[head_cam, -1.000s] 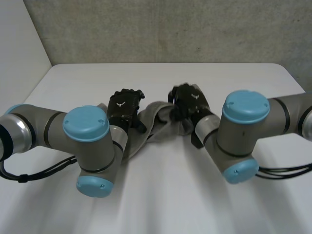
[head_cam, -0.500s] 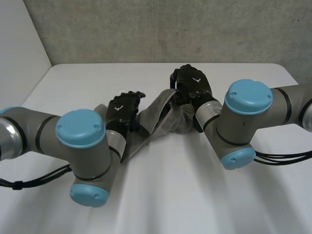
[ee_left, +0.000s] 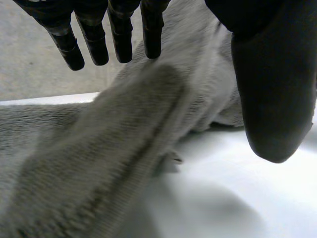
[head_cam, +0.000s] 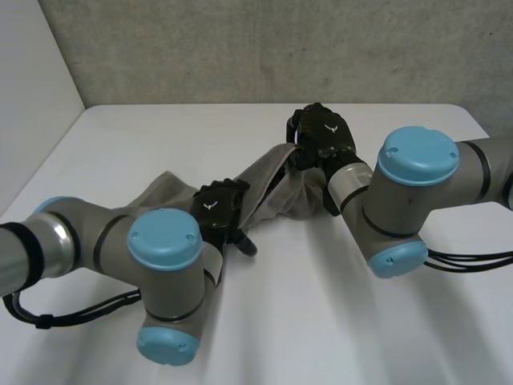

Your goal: Fold the towel.

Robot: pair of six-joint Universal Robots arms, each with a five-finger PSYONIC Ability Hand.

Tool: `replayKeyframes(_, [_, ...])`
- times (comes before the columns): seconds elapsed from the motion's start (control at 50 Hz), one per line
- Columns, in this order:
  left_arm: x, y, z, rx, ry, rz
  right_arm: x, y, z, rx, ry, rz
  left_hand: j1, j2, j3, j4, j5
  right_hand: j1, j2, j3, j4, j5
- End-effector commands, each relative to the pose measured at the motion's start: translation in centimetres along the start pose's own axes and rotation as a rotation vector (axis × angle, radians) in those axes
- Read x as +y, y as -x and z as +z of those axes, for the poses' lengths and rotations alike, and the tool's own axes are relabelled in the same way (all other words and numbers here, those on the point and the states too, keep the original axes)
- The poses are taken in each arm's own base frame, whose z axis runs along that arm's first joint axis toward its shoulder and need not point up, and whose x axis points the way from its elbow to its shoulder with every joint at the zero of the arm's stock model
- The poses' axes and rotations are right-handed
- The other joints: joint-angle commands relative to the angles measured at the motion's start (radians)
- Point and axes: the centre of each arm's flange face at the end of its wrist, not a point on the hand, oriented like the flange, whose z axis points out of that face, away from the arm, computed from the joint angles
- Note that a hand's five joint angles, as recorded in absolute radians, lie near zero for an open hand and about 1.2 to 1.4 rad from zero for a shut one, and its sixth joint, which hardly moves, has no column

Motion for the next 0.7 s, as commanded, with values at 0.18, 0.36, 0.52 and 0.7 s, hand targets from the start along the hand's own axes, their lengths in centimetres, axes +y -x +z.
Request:
replayKeyframes(0.18, [-2.1,3.0,2.4,-0.151,-0.138,0.15,-0.2,0.4,-2.8,-0.015,0.053,0.002,0.14,0.178,-0.043,-0.05,0.206,0.099,0.096,-0.007,-0.06,0.086])
replayKeyframes(0.36, [-0.9,3.4,2.2,-0.069,-0.077,0.16,-0.6,0.7,-4.1,-0.038,0.069,0.003,0.821,0.859,-0.043,-0.05,0.887,0.099,0.096,-0.007,-0.06,0.086])
replayKeyframes(0.52, [-3.4,3.4,1.2,0.005,-0.103,0.163,-0.6,0.5,-5.5,-0.104,0.11,-0.018,1.083,1.12,-0.043,-0.05,1.149,0.099,0.096,-0.007,-0.06,0.086])
replayKeyframes(0.7, [-7.0,3.9,0.8,0.05,-0.134,0.168,0.1,0.3,-6.5,-0.2,0.213,-0.148,1.083,1.12,-0.043,-0.05,1.149,0.099,0.096,-0.007,-0.06,0.086])
